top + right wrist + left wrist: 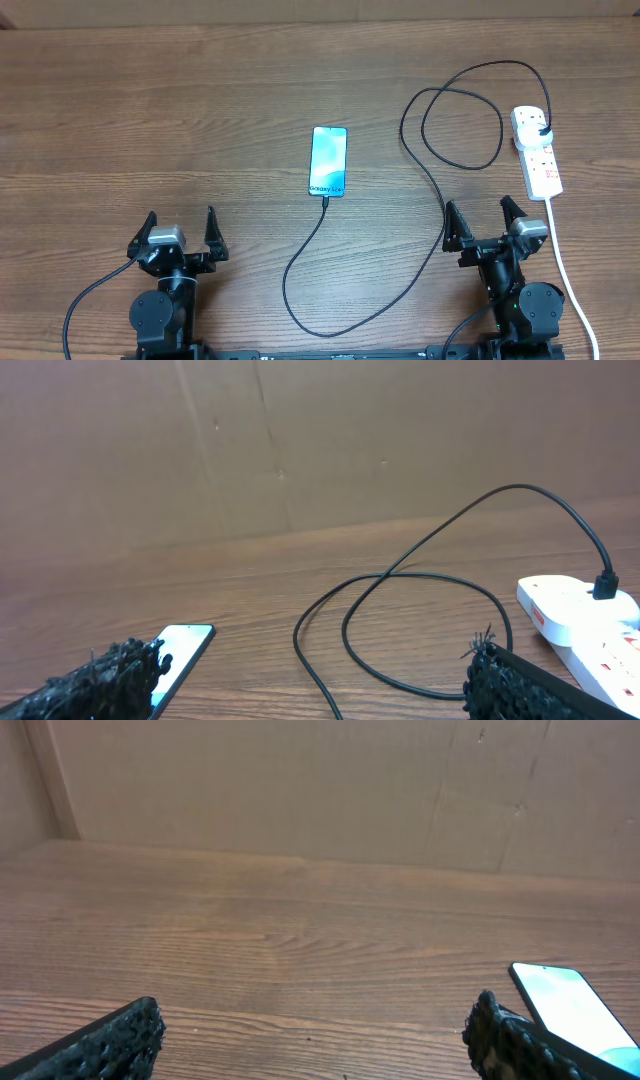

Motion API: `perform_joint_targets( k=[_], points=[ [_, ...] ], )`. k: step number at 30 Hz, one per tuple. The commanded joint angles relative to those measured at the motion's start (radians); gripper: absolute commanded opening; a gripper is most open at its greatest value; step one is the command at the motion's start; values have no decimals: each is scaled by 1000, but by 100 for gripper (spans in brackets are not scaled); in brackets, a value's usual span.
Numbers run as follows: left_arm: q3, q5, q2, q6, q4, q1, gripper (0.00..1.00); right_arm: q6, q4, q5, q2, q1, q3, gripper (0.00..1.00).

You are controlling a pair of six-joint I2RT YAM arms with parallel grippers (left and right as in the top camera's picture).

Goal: Plug charger to phone and switch on socket

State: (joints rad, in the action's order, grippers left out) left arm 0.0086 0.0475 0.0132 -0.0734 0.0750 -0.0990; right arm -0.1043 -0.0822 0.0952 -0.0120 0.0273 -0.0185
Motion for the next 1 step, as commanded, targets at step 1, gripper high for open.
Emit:
perform_joint_targets(
  k=[1],
  points=[
    [-3, -6, -10, 18, 2, -7, 100, 1, 5, -16, 9, 5, 11, 100]
  ],
)
